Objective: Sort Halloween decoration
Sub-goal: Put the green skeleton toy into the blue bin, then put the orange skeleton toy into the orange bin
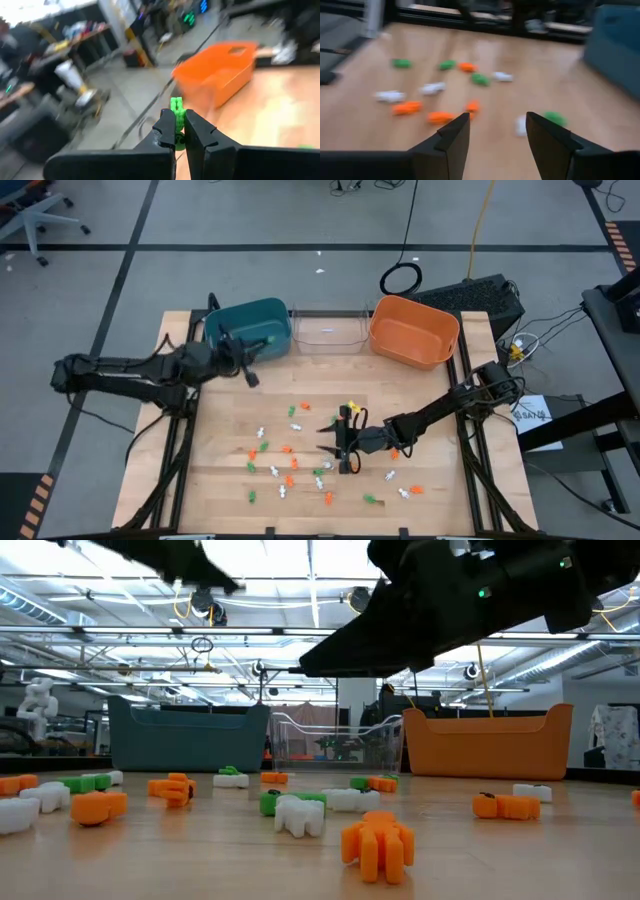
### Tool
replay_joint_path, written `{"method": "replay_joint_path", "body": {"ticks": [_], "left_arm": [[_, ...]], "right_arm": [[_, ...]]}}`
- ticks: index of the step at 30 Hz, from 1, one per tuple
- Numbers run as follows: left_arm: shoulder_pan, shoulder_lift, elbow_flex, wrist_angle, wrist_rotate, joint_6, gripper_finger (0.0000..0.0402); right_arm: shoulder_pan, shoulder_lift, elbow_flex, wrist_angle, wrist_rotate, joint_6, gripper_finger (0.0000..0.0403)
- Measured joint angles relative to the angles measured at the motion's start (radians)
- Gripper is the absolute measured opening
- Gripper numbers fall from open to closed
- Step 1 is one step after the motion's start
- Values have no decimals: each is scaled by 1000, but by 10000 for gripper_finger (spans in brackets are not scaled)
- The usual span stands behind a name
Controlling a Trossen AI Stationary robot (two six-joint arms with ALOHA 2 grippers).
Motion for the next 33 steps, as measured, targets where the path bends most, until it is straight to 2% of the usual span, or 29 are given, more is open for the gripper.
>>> {"method": "replay_joint_path", "body": {"ticks": [4,11,16,20,26,33], "left_arm": [[161,12,0,-71,61,-28,11],[433,81,0,-151,247,-99,11],[566,181,0,-195,386,-133,10],[625,284,0,-214,409,-134,9],[654,391,0,-212,430,-205,10],[652,401,0,-215,433,-268,10]], "right_arm": [[-30,0,0,-3,55,-86,180],[-89,0,0,-5,56,-150,180],[-124,0,0,-5,-7,-170,180],[-147,0,0,-11,-26,-169,180],[-161,0,0,-53,-26,-134,180],[-140,-21,0,-225,-26,-34,180]]}}
